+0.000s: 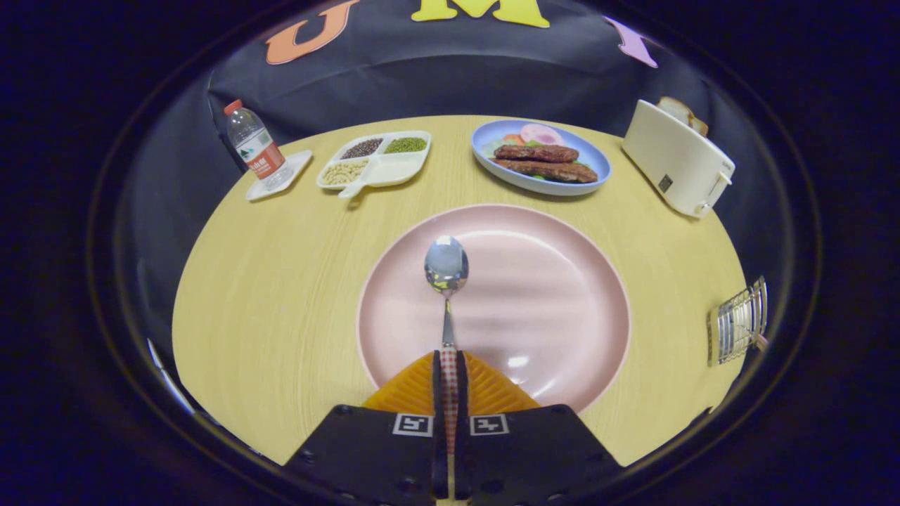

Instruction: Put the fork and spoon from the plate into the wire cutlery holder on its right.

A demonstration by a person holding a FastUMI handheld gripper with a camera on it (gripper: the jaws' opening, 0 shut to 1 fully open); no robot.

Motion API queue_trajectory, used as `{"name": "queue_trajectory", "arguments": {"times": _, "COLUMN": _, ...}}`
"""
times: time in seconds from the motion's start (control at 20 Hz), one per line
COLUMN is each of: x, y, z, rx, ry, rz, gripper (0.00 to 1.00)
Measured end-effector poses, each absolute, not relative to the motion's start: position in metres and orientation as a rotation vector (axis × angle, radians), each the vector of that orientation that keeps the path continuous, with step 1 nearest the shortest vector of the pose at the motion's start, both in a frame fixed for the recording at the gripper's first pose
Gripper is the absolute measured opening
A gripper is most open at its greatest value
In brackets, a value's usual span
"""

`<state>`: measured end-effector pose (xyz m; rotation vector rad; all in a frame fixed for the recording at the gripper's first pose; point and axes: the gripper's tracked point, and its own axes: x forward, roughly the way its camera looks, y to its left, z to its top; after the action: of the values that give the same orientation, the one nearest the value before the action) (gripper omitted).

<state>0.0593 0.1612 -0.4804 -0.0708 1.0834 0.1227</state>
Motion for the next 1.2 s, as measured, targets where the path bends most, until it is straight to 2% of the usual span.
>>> {"name": "queue_trajectory", "arguments": {"times": 0.55, "x": 0.043, "y": 0.132, "z": -0.399, "rx": -0.062, "ry": 1.019, "rz": 0.148, "gripper": 0.04}}
{"name": "queue_trajectory", "arguments": {"times": 1.2, "x": 0.033, "y": -0.025, "z": -0.294, "rx": -0.105, "ry": 0.950, "rz": 0.009, "gripper": 0.04}}
